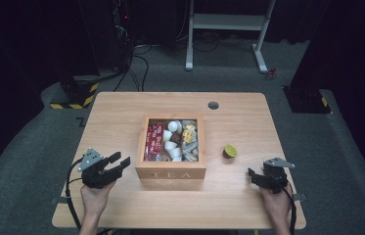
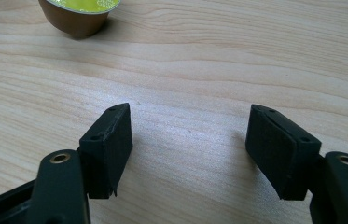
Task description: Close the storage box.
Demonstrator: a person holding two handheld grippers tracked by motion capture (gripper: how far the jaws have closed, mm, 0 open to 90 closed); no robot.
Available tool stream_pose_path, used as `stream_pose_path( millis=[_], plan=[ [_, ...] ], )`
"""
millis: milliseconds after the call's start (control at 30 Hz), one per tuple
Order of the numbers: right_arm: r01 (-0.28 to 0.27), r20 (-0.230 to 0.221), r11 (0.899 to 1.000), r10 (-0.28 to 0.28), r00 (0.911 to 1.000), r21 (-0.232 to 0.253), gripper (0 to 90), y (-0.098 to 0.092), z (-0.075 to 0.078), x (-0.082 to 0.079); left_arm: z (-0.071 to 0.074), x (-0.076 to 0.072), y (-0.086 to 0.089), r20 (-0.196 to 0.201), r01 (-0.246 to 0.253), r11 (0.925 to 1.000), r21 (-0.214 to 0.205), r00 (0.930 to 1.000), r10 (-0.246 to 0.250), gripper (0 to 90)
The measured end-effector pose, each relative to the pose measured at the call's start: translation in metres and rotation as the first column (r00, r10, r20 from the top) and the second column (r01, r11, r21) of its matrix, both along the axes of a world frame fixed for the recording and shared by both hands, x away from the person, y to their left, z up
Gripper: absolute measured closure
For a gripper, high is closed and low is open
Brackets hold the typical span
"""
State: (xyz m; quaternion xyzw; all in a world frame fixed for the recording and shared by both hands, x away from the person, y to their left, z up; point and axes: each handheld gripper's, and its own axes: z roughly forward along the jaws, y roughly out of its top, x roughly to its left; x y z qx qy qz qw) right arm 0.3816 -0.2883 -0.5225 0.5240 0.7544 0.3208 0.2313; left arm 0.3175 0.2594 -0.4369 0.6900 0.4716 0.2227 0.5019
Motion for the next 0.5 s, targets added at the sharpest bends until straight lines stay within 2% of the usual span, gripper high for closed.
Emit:
stream_pose_path(
  millis=[233,500],
  plan=[
    [-0.001,0.0,1.0,0.001,1.0,-0.001,31.5,0.0,0.0,0.0,-0.003,0.001,0.009,0.002,-0.039,0.9993,0.001,0.9993,0.039,50.1],
    [-0.001,0.001,1.0,0.001,1.0,-0.001,31.5,0.0,0.0,0.0,-0.011,0.004,0.017,-0.02,-0.1,0.9941,0.044,0.9947,0.1,48.2]
  ],
)
